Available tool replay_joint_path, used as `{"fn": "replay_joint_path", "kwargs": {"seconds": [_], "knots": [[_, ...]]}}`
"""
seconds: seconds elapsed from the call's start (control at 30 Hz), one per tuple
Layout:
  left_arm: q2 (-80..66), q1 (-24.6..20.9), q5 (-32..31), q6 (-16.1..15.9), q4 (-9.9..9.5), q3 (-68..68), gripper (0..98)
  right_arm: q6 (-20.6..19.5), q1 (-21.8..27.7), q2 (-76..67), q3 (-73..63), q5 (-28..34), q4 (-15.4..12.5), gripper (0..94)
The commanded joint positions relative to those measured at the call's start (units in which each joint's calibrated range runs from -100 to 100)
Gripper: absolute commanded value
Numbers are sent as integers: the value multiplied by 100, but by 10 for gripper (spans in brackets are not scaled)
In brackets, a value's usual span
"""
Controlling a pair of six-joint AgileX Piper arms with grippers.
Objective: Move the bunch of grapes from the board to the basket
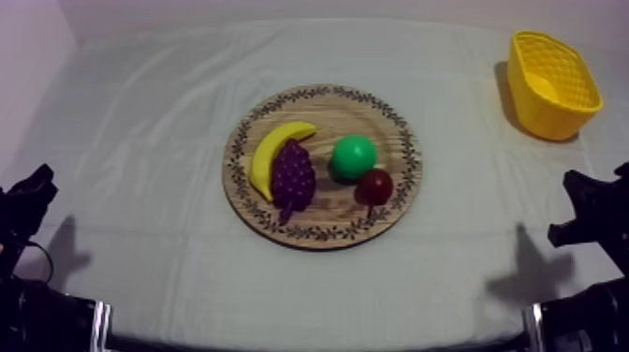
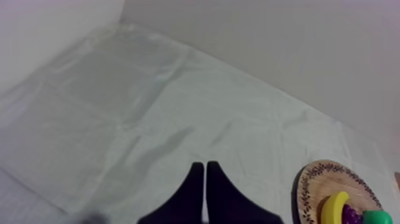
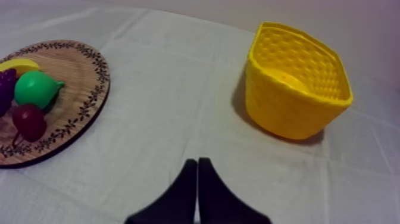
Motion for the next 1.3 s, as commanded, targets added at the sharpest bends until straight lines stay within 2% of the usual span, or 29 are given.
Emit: {"fn": "replay_joint_path", "kwargs": {"seconds": [0.0,0.87,1.03,1.13,1.27], "knots": [[5,-3,-1,-1,1,0,1,21,0,-5,-1,-6,0,3],[5,-3,-1,-1,1,0,1,14,-6,-5,-1,-6,0,5],[5,-3,-1,-1,1,0,1,70,-141,-5,-1,-21,-1,5],[5,-3,-1,-2,1,0,1,-43,-256,-5,-1,-49,41,3],[5,-3,-1,-4,1,0,1,-416,-461,83,-23,-160,285,3]]}}
